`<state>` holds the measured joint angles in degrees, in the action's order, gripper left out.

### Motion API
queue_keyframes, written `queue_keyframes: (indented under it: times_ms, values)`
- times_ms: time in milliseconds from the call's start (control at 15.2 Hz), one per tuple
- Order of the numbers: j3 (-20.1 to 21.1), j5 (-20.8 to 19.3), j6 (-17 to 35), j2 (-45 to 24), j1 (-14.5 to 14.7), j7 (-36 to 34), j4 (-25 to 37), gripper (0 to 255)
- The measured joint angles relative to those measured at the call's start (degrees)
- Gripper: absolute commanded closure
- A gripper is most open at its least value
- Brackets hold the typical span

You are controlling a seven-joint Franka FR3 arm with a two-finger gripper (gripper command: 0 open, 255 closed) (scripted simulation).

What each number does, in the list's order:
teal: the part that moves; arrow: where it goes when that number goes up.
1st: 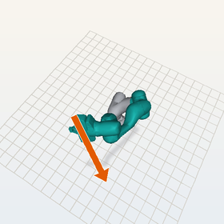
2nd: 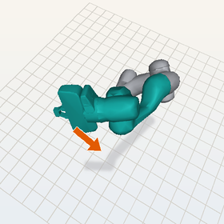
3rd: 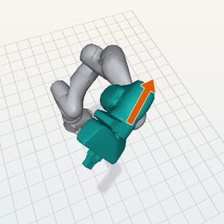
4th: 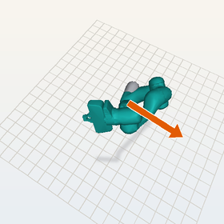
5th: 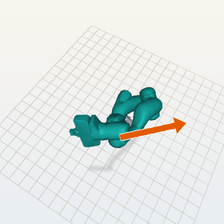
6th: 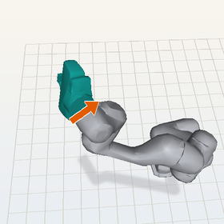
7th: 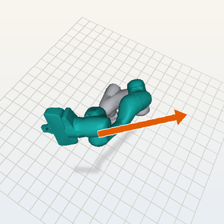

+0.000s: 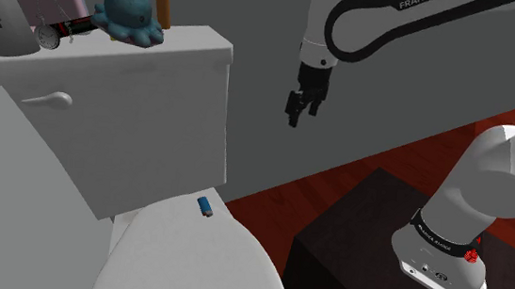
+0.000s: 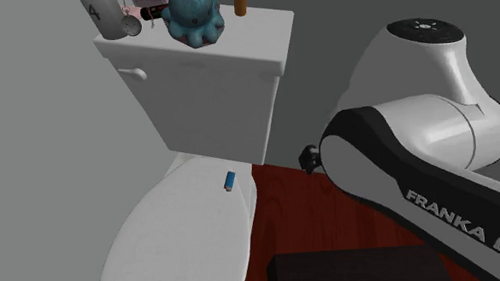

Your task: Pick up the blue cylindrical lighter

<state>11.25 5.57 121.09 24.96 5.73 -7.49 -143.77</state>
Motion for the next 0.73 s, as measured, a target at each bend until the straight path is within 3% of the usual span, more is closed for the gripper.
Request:
queue_keyframes:
  times_ms: [330,726]
  values:
    - [4.2,-0.1,7.0,-9.0,1.2,-5.3,1.6,0]
    - [8.5,-3.5,14.3,-21.7,2.4,-13.0,6.1,0]
